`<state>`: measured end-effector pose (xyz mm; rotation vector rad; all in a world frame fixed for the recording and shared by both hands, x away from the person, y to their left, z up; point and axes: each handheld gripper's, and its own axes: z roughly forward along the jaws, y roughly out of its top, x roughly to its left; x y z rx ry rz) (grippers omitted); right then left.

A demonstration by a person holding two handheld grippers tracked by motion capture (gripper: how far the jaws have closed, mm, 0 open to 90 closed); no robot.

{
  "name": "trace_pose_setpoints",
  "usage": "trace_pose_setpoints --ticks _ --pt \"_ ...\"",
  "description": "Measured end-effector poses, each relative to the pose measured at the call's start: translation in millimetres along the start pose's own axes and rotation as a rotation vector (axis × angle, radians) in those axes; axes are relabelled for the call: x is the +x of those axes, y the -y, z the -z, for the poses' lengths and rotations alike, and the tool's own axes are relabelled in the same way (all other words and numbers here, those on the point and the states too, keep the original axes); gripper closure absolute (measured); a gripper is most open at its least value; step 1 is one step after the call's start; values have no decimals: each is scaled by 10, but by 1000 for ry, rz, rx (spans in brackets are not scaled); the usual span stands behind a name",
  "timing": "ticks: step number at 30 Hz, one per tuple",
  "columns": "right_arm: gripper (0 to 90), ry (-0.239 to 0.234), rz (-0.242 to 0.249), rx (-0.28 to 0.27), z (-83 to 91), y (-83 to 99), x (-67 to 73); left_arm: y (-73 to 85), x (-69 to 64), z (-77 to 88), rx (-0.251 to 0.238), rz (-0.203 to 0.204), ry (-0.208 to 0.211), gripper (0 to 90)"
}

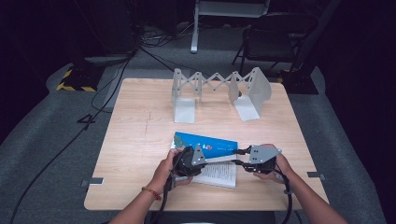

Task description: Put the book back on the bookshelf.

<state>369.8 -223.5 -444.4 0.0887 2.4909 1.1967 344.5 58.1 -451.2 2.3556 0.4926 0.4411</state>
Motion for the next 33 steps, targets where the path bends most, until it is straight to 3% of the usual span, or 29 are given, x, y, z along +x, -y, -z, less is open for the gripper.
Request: trace_pose_setpoints --ticks 3,5,9,11,12,14,19,21,22,26,29,32,33 --pt "706 4 23 25 -7 -58 -6 19 55 -7 -20 59 50 621" --pt "708 10 26 27 -5 -78 4 12 57 -18 -22 80 61 573" --pt "721 14 45 42 -25 -160 77 -18 -21 -124 24 67 21 395" --pt "724 18 61 60 -47 -217 114 -19 -68 -148 43 64 -12 368" --pt "725 16 59 66 -53 -232 129 -30 -90 -125 54 58 -41 391" --pt "721 13 42 62 -57 -241 129 -39 -110 -42 29 52 -54 545" --pt "661 40 0 54 -60 -255 122 -52 -130 -1 29 10 -81 676" --pt "543 52 -49 30 -46 -239 93 -54 -106 21 13 9 -77 698" --pt "433 89 -83 19 -15 -192 44 -53 -103 33 9 7 -81 712" --pt "393 109 -226 17 74 106 -129 -58 -75 88 -10 -20 -89 734" --pt "386 167 -278 122 30 393 -239 -73 -60 131 -29 -23 -110 746" --pt "379 165 -313 182 -61 591 -307 -81 -27 176 -51 -15 -128 758" --pt "380 152 -338 171 -85 627 -323 -80 -24 197 -60 -20 -143 762"
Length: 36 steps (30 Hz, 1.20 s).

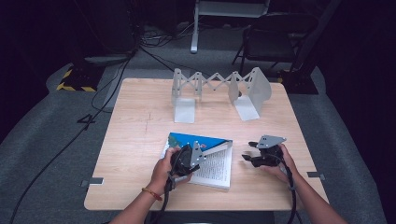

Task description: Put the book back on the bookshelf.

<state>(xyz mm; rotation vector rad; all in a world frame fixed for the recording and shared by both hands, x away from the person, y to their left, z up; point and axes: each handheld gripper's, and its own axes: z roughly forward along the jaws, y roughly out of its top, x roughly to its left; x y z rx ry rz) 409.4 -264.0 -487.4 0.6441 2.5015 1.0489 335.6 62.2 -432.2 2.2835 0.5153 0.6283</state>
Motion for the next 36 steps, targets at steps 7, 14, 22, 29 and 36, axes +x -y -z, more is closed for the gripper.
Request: trace_pose_setpoints --ticks 7,14,22,29,36 --pt "382 -53 29 -41 -99 -80 117 -32 9 134 -9 -16 -41 773" --pt "380 -54 49 -35 -245 -137 159 -13 47 205 -53 -13 -56 774" --pt "353 -106 27 -104 -305 -197 177 -21 89 259 -121 7 -36 775" --pt "410 -97 2 -214 -8 -235 134 -10 87 214 -218 75 43 772" --pt "413 -44 21 -288 393 -377 177 -66 41 196 -217 89 170 761"
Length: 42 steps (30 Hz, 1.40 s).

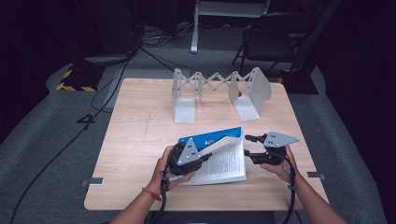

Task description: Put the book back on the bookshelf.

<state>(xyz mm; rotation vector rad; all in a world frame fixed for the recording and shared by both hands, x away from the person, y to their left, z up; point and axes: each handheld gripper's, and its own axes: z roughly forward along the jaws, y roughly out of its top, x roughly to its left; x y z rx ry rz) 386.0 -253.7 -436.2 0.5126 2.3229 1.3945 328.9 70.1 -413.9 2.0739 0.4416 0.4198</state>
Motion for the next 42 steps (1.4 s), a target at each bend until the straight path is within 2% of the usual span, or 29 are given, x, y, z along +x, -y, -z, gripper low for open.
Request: trace_pose_setpoints --ticks 1,2,5,10,12,14,18,23,25,29,32,35,38,41,42 --pt "413 0 0 0 0 0 0 0 0 0 0 0 0 761" --pt "415 4 5 -4 4 -11 9 -14 -10 1 25 -8 2 761" --pt "426 -15 -23 -18 1 -40 9 -27 -56 20 54 -20 -16 761" --pt "443 -8 0 -27 2 -100 22 2 -57 23 33 -16 -18 764" --pt "468 -5 -14 -37 1 -121 21 14 -44 10 20 2 -3 763" --pt "471 1 -22 -46 6 -136 6 -1 -29 -10 4 0 11 763" --pt "470 0 -10 -37 51 -157 -58 -40 -19 -74 -11 -2 33 763" --pt "470 27 -22 -44 161 -131 -145 -133 -30 -192 -32 -29 60 761" --pt "470 25 -38 -66 208 -124 -194 -166 -24 -235 -61 -20 75 760" --pt "470 58 -46 -100 329 -157 -259 -237 -19 -322 -96 -19 96 760" --pt "473 80 -59 -116 413 -169 -297 -285 -30 -391 -115 -23 98 760" --pt "492 103 -52 -122 465 -200 -306 -314 -38 -426 -129 -22 100 761" --pt "493 114 -46 -136 499 -242 -312 -329 -37 -411 -138 -32 94 761" --pt "493 128 -10 -138 503 -313 -256 -289 -32 -356 -153 -25 94 761" --pt "492 123 -12 -146 500 -329 -242 -269 -33 -328 -155 -18 93 761"
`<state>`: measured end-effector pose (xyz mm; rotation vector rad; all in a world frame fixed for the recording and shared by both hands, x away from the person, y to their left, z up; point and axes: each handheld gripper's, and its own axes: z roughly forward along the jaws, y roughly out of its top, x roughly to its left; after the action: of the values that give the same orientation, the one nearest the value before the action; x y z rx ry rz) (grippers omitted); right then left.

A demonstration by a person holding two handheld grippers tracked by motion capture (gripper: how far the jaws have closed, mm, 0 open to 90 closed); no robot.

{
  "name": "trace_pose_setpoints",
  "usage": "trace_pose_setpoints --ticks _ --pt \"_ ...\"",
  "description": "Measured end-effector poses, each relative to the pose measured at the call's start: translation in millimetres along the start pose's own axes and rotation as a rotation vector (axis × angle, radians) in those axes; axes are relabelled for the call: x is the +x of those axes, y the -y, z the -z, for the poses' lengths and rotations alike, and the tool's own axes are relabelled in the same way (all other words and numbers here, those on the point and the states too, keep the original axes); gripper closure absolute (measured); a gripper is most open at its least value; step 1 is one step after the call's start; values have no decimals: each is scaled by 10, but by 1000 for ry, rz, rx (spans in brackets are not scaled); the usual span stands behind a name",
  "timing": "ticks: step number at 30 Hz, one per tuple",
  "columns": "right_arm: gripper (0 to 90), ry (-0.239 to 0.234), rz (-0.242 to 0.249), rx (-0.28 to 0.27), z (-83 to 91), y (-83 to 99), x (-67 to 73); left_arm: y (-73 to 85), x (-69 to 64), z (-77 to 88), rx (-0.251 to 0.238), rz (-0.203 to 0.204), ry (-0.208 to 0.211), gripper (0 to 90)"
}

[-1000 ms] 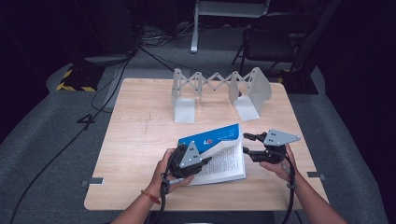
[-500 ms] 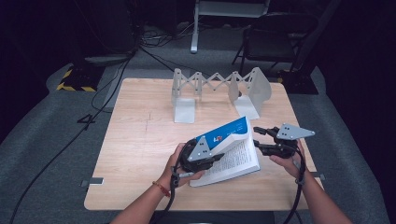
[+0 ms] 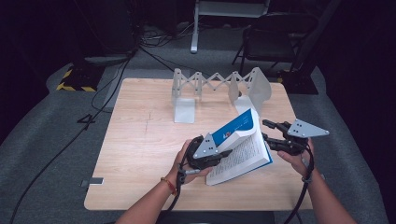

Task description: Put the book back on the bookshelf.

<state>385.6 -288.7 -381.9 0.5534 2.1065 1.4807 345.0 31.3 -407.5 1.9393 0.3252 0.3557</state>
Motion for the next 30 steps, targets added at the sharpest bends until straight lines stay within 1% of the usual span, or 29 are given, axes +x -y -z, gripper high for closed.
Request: trace_pose_setpoints --ticks 2,3,7,9,11,12,15,17,19,22,24,26,28,30 --pt "492 -8 0 -18 -7 -47 42 32 -3 75 -3 5 -11 761" --pt "492 -9 9 -22 -17 -87 79 38 0 96 -1 1 -14 760" --pt "492 -18 37 -24 -57 -206 190 109 3 245 -4 15 -36 759" --pt "492 -31 53 -24 -91 -262 234 144 -7 303 4 16 -46 749" --pt "492 -53 48 -31 -137 -304 278 173 -6 361 15 18 -54 747" --pt "492 -55 47 -36 -153 -316 293 195 1 401 13 31 -59 747" --pt "477 -63 70 -36 -185 -370 354 255 41 490 14 52 -66 754" --pt "455 -80 68 -37 -202 -390 384 296 63 543 20 55 -64 757" --pt "434 -88 83 -33 -210 -409 424 334 69 579 22 71 -62 760" --pt "433 -102 85 -36 -233 -429 470 363 73 619 30 69 -71 763" --pt "434 -107 83 -38 -259 -440 497 377 85 635 27 77 -75 765" --pt "433 -109 91 -31 -294 -456 519 386 116 648 24 90 -77 766" --pt "420 -105 95 -19 -339 -473 533 384 158 644 20 100 -66 767" --pt "416 -101 82 -21 -392 -498 518 365 185 626 19 106 -61 768"
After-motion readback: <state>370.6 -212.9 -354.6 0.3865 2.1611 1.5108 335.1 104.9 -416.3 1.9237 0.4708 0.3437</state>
